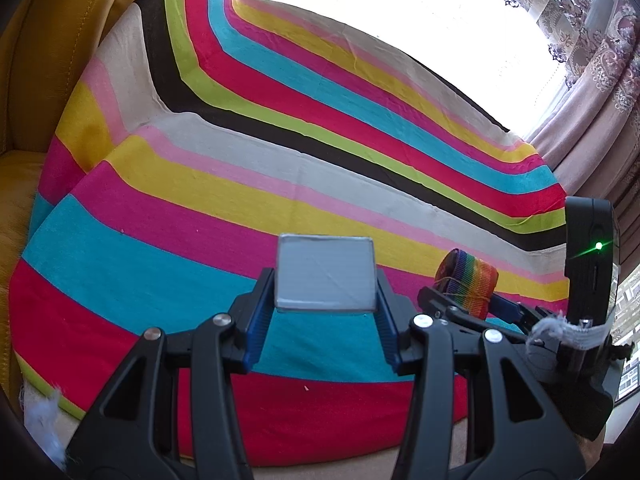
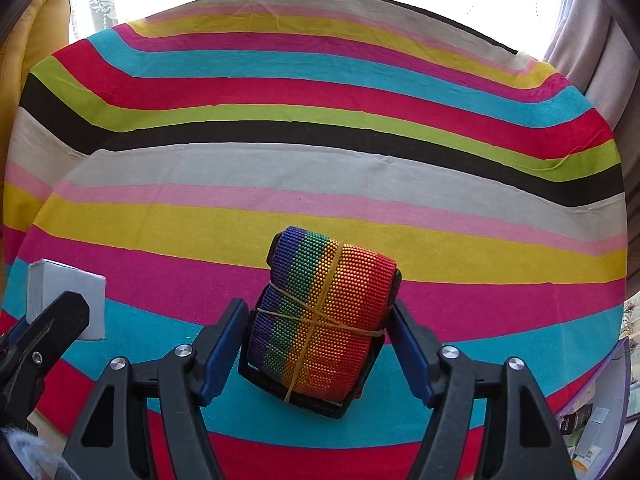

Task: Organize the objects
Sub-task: 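Grasp the rainbow strap with the right tool while the left tool holds the cube, then carry the cube and rainbow strap into the storage box and open both tools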

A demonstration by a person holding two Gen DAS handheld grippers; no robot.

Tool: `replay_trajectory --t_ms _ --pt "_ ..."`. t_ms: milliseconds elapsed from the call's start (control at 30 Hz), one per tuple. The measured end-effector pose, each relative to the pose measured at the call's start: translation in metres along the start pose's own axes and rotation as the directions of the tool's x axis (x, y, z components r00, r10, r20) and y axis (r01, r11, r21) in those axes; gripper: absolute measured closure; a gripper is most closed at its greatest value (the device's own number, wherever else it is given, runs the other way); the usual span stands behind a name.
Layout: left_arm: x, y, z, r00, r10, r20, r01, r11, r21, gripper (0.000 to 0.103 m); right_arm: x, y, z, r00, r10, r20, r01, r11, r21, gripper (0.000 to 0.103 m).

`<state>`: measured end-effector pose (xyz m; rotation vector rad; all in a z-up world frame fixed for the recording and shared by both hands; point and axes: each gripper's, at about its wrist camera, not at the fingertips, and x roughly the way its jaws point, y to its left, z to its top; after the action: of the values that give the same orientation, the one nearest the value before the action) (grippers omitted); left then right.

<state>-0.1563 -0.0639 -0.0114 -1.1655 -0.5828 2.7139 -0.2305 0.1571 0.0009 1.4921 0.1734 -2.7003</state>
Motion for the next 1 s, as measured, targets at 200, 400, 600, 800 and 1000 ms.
replay_trajectory --t_ms 200,400,600,800,1000 --pt "-0.006 -0.013 -0.002 1.000 0.016 0.020 -0.017 0.999 0.051 0.052 -0.023 -0.001 -0.012 0.999 0.000 0.044 0.001 1.000 -0.022 0.033" --pt "-0.016 -0.027 -0.006 0.999 0.034 0.042 -0.038 0.994 0.101 0.052 -0.044 -0.014 -0.029 0.997 0.028 0.066 -0.028 1.000 -0.004 0.033" --pt "-0.025 -0.047 -0.012 0.999 0.021 0.029 -0.025 0.989 0.149 0.052 -0.067 -0.034 -0.050 0.995 0.043 0.086 -0.045 0.999 0.028 0.033" --pt "-0.031 -0.070 -0.026 1.000 0.002 -0.011 0.000 0.982 0.188 0.052 -0.086 -0.054 -0.068 0.993 0.037 0.113 -0.044 0.997 0.059 0.033" --pt "-0.040 -0.100 -0.040 1.000 -0.011 -0.024 0.017 0.971 0.238 0.052 -0.102 -0.080 -0.087 0.992 0.031 0.121 -0.043 0.994 0.098 0.033"
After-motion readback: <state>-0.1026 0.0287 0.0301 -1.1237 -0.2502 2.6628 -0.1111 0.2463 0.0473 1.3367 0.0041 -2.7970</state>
